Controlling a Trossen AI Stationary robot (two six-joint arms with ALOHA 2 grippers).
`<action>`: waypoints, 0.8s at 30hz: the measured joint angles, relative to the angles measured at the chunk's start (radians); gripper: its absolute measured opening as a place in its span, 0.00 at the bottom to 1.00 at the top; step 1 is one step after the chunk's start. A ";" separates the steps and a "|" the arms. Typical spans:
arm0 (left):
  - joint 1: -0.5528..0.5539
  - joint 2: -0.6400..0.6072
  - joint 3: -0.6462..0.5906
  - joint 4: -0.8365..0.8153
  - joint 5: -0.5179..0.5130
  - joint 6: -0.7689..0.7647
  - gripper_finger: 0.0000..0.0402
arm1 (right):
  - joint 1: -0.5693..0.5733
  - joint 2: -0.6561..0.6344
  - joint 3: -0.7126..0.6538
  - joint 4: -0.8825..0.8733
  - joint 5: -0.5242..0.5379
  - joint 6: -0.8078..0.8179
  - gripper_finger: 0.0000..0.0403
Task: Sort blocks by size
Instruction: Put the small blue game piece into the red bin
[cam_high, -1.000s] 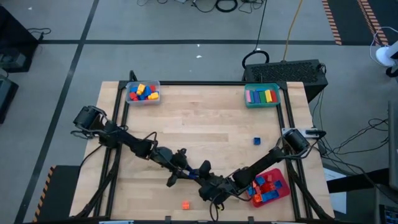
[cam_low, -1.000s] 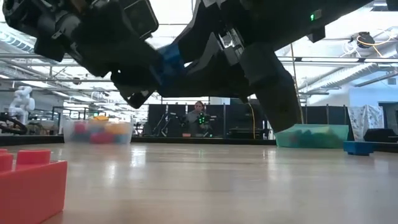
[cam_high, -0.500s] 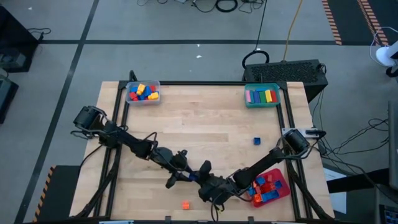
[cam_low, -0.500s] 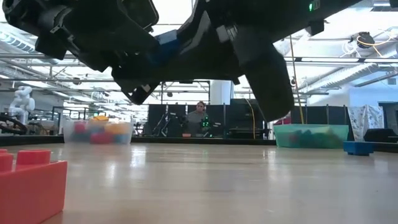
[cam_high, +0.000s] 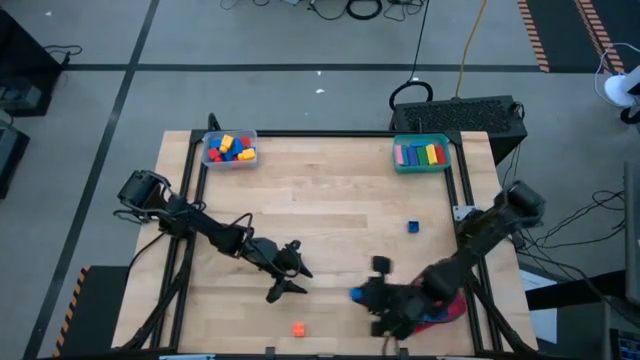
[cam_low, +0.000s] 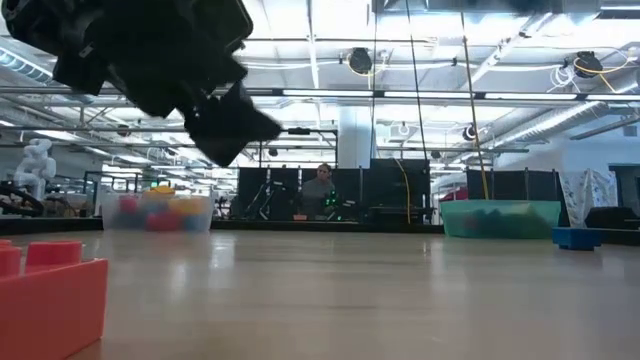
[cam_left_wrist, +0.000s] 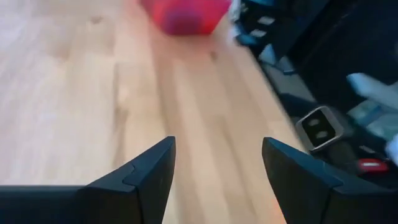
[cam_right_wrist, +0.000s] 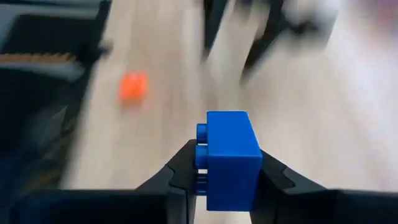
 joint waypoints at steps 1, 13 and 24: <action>0.000 0.000 0.000 -0.018 -0.015 0.000 0.60 | 0.016 -0.019 0.000 -0.078 -0.061 0.115 0.21; -0.004 0.000 -0.001 -0.114 -0.114 -0.005 0.60 | 0.266 -0.030 -0.002 -0.588 -0.377 0.846 0.25; -0.003 0.000 -0.001 -0.114 -0.158 0.003 0.60 | 0.217 -0.026 -0.002 -0.814 -0.291 0.908 0.53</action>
